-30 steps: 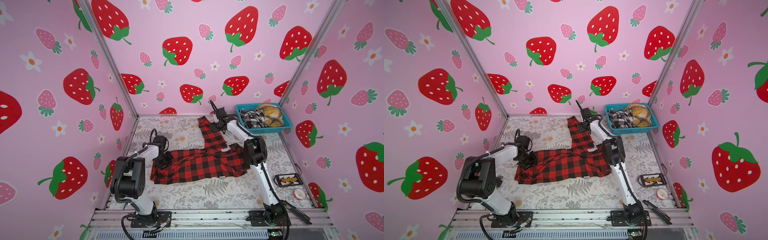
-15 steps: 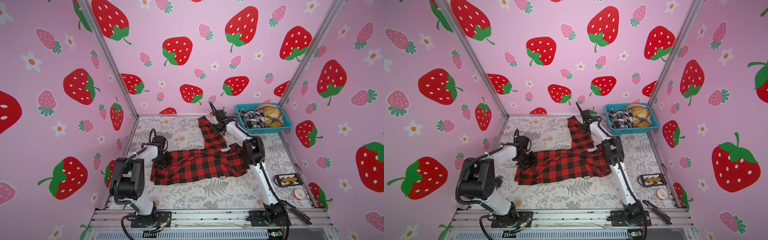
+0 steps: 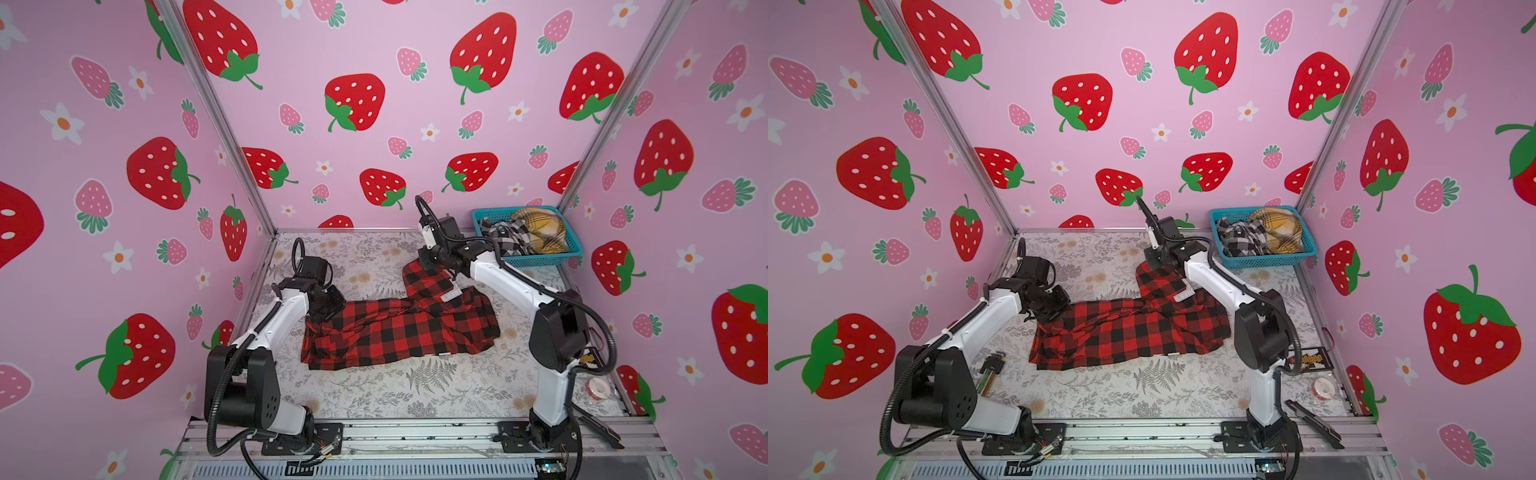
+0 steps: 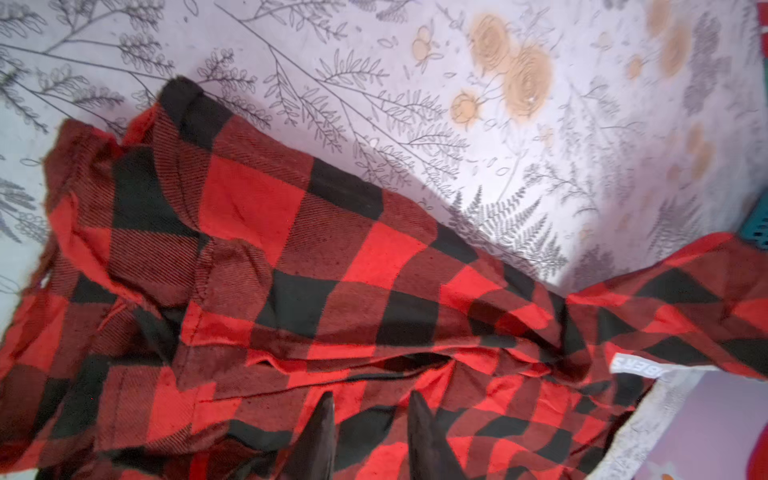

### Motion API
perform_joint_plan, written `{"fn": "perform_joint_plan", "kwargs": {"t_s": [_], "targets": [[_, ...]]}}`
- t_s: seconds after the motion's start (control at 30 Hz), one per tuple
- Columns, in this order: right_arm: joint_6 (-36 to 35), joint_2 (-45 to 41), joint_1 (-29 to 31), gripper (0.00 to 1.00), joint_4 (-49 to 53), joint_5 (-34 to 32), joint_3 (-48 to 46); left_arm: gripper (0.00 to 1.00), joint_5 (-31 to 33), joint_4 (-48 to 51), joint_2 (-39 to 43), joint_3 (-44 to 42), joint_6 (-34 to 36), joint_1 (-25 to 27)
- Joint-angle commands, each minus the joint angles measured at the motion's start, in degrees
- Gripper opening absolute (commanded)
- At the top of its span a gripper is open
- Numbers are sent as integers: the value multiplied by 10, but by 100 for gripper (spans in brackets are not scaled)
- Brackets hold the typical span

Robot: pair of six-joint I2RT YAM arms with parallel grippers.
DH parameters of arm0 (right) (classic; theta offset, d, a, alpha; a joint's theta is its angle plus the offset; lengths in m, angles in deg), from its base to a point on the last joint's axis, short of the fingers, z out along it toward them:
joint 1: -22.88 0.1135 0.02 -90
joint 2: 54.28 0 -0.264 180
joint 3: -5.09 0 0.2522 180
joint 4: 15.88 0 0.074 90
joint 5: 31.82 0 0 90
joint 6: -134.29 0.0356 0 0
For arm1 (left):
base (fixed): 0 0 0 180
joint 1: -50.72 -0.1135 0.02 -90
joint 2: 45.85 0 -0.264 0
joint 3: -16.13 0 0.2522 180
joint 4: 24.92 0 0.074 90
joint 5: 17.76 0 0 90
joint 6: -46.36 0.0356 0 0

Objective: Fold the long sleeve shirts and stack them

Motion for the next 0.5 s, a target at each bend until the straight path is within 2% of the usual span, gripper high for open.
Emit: {"fn": "perform_joint_plan", "kwargs": {"t_s": [0.0, 0.23, 0.3, 0.37, 0.47], "targets": [[21, -47, 47, 2, -21, -33, -101, 36, -15, 29, 21, 19, -11, 8], [122, -179, 122, 2, -93, -37, -301, 44, -72, -12, 30, 18, -21, 46], [152, -209, 134, 6, -102, -25, -358, 45, -80, -25, 23, 19, -12, 67], [182, -235, 143, 16, -92, -13, -402, 46, -81, -31, 8, 31, 1, 90], [217, -293, 147, 42, -67, 7, -453, 46, -95, -38, -34, 80, 42, 131]]}}
